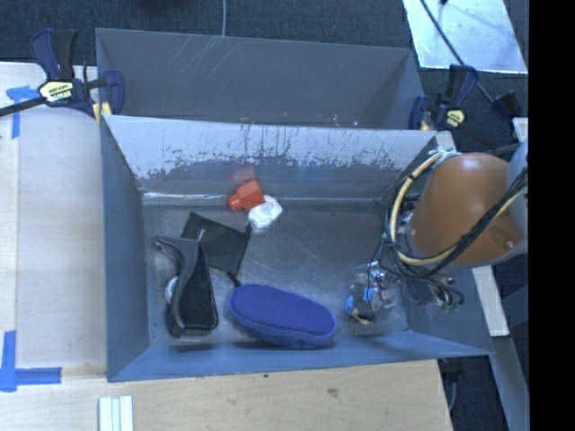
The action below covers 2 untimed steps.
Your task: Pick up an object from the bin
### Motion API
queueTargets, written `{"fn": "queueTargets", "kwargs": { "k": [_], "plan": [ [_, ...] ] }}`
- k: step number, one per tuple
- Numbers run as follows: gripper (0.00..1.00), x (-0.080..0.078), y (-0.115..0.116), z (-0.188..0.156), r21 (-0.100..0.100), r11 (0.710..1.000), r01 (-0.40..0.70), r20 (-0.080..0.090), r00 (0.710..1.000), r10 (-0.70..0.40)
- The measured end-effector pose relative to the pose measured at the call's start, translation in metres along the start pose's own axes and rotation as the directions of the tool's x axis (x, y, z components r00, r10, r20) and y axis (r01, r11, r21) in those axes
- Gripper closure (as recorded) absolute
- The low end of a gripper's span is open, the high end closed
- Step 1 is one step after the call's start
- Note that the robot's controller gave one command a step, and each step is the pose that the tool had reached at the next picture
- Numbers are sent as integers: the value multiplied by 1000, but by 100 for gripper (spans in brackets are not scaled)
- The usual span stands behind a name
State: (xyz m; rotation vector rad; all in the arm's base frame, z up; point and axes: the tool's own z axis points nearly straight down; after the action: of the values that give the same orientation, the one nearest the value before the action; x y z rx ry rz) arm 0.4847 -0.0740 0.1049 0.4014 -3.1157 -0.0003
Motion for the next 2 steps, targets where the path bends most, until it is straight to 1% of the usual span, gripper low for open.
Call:
{"fn": "queueTargets", "kwargs": {
  "k": [1, 2],
  "plan": [
    [0, 0, 0, 0, 0, 1000, 0, 0, 1000, 0],
    [0, -7, -17, 37, -1, 1000, 19, -4, 1000, -19]
  ]
}}
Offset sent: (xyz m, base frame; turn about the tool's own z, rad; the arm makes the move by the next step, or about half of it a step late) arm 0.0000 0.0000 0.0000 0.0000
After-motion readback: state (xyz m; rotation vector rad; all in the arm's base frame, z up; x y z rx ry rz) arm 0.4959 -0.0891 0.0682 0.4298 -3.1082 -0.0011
